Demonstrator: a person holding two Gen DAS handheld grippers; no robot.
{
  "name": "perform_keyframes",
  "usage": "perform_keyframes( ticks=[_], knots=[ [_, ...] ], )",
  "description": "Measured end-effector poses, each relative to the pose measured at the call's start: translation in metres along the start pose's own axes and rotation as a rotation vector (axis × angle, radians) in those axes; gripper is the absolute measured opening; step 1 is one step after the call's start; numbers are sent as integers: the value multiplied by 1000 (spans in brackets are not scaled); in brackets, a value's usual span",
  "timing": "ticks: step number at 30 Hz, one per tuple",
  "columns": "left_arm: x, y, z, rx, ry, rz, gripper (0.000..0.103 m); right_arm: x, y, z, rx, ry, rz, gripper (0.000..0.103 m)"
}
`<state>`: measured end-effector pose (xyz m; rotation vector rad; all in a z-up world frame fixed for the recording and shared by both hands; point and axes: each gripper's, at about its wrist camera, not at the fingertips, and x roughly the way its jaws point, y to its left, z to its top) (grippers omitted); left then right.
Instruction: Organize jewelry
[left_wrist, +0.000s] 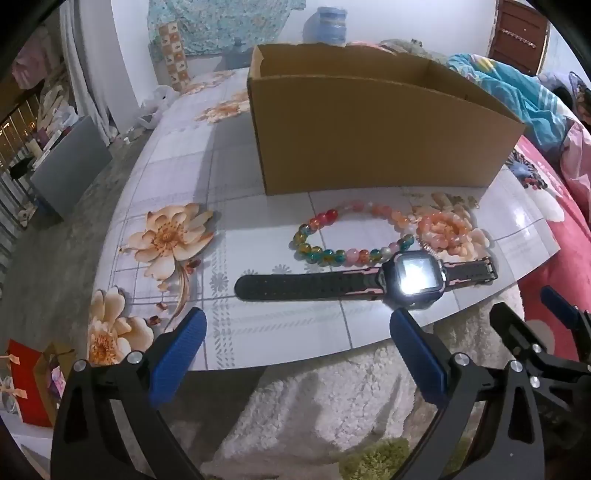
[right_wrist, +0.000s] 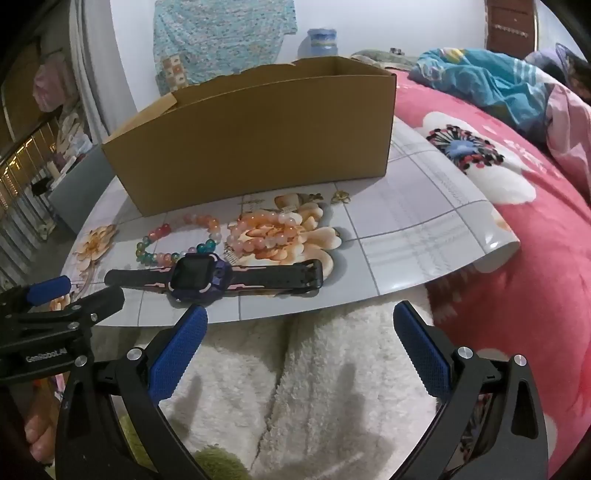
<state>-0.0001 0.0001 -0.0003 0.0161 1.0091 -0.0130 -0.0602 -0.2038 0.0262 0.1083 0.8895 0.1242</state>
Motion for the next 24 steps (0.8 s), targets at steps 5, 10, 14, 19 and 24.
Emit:
perform_keyframes(
  ticks=[5,10,14,19,24],
  knots=[
    [-4,15,-9,-34,-8,-35,97,2,2,-1,-30,5,-24,96],
    [-1,13,-7,-17,35,13,97,3,10,-1,-41,8,-35,96],
    [4,9,-3,-19,53,22,97,1,11,1,-31,16,-23,96],
    [4,10,-2,-24,57,31,97,2,12,0,-32,20,-11,96],
    [5,12,-3,-30,59,32,97,3,13,1,-36,25,-4,96]
  ],
)
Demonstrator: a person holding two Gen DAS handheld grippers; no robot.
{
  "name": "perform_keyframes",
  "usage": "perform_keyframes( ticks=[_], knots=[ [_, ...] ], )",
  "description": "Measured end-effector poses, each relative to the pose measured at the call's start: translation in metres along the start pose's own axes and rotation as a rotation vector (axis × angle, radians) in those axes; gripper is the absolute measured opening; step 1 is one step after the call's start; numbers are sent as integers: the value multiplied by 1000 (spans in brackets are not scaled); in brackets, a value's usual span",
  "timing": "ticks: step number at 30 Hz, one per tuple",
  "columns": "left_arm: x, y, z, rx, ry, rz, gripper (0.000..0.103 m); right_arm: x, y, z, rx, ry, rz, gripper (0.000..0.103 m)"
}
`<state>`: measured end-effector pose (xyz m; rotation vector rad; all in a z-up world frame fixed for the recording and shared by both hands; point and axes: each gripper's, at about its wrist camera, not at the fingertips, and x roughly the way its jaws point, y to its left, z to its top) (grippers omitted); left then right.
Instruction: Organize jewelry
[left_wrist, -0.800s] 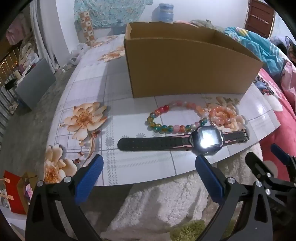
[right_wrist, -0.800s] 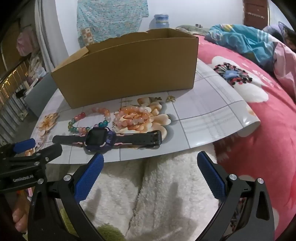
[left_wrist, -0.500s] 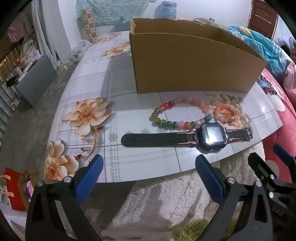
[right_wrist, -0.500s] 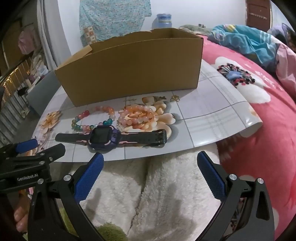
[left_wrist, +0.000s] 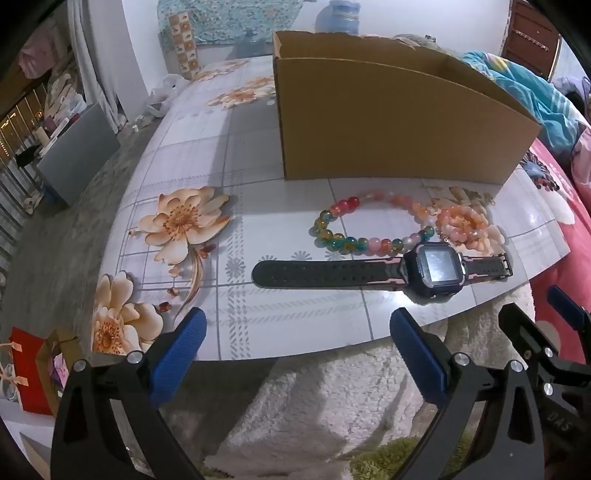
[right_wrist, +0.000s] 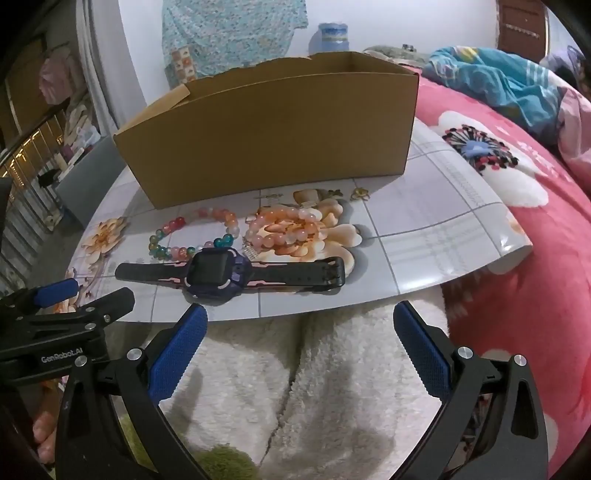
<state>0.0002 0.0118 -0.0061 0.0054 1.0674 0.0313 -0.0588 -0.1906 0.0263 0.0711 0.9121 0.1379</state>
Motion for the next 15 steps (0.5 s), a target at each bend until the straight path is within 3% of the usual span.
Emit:
perform_keyframes(
  ticks=[15],
  knots=[
    [-1,-1,-1,1,-3,-1,97,0,1,3,2,1,-4,96]
  ],
)
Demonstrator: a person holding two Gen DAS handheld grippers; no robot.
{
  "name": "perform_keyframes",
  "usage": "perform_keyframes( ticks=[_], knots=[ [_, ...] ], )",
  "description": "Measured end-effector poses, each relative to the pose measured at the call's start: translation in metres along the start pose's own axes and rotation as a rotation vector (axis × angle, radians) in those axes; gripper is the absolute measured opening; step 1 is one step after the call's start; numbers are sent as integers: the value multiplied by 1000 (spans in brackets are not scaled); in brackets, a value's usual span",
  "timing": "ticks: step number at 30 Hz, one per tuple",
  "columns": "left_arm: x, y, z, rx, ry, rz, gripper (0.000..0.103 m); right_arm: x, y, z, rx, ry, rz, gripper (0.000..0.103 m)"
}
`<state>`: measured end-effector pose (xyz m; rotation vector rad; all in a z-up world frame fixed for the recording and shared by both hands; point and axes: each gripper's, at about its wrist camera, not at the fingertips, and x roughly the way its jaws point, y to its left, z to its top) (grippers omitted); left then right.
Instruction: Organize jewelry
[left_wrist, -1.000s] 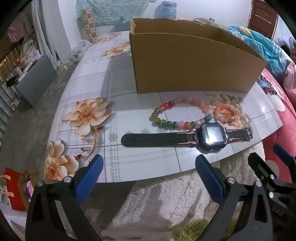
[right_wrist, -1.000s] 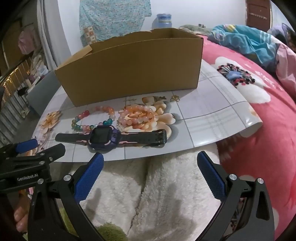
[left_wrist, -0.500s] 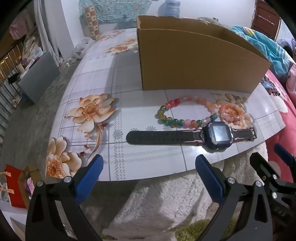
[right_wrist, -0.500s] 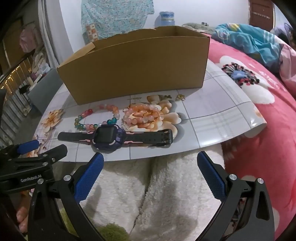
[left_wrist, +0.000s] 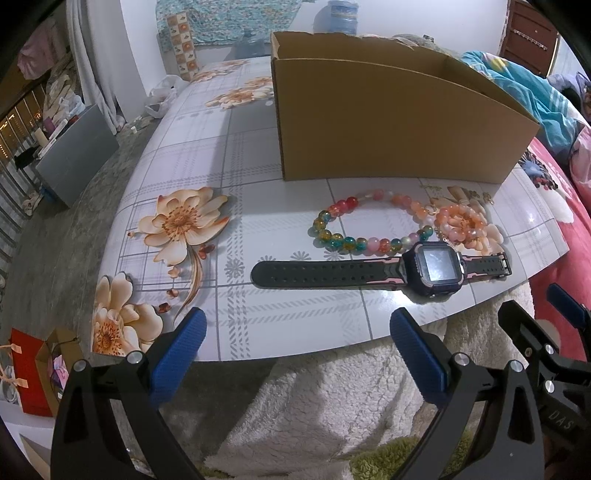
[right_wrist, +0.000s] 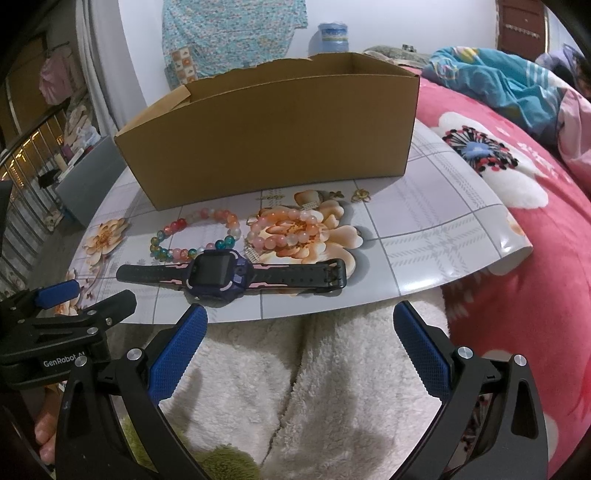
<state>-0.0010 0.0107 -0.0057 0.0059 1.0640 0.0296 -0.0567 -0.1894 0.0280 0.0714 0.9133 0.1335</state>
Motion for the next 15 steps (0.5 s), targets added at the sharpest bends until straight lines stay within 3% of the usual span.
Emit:
perform_keyframes(
  ticks=[15],
  knots=[
    [0,-1,1,4,-2,2,97,0,0,1,1,1,-1,96]
  ],
)
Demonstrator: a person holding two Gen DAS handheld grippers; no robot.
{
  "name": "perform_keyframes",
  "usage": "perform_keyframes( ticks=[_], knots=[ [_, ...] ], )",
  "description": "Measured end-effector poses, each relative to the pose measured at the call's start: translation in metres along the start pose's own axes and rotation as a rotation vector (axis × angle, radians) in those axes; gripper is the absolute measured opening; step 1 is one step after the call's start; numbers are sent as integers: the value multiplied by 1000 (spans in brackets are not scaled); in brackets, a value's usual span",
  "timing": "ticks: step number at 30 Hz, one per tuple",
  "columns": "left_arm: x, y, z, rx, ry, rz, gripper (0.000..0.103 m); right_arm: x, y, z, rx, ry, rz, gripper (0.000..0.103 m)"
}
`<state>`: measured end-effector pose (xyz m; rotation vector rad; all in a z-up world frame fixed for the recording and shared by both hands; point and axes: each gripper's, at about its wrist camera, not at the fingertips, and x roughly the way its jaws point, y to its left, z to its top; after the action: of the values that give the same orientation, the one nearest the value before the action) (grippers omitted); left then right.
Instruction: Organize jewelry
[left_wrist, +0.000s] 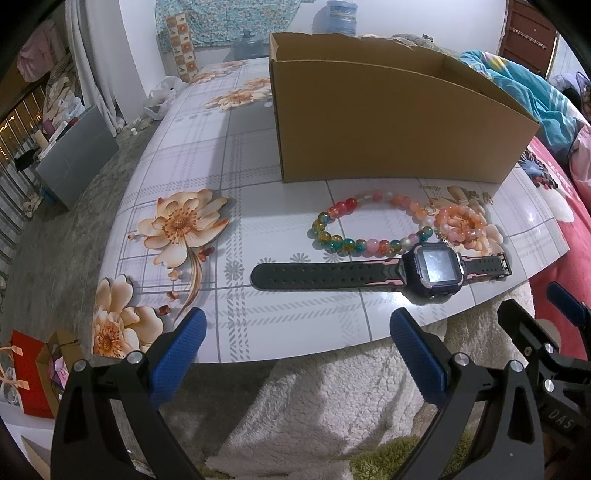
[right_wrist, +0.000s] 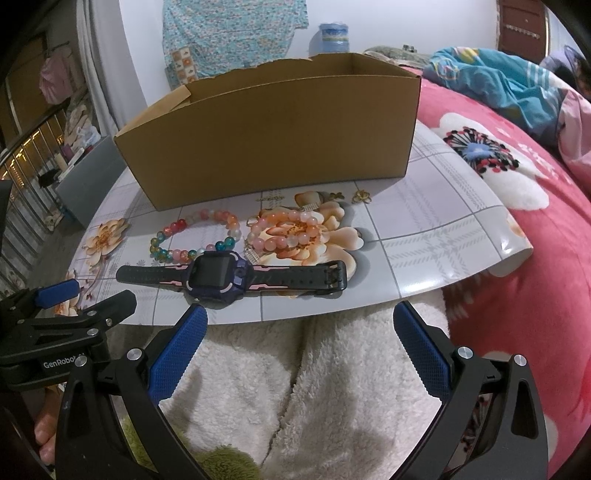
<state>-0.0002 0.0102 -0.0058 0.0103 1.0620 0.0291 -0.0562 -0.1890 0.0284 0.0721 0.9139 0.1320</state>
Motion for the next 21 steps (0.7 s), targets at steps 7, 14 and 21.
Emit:
perform_keyframes(
  ticks=[7,14,21],
  knots=[
    [0,0,0,1,-1,0,97,0,-1,0,-1,1,1,96],
    [0,0,0,1,0,-1,97,0,-1,-1,0,2,1,96],
    [0,3,-1,0,-8,-4,97,-2,-2,1,4,-2,1,96]
  ],
)
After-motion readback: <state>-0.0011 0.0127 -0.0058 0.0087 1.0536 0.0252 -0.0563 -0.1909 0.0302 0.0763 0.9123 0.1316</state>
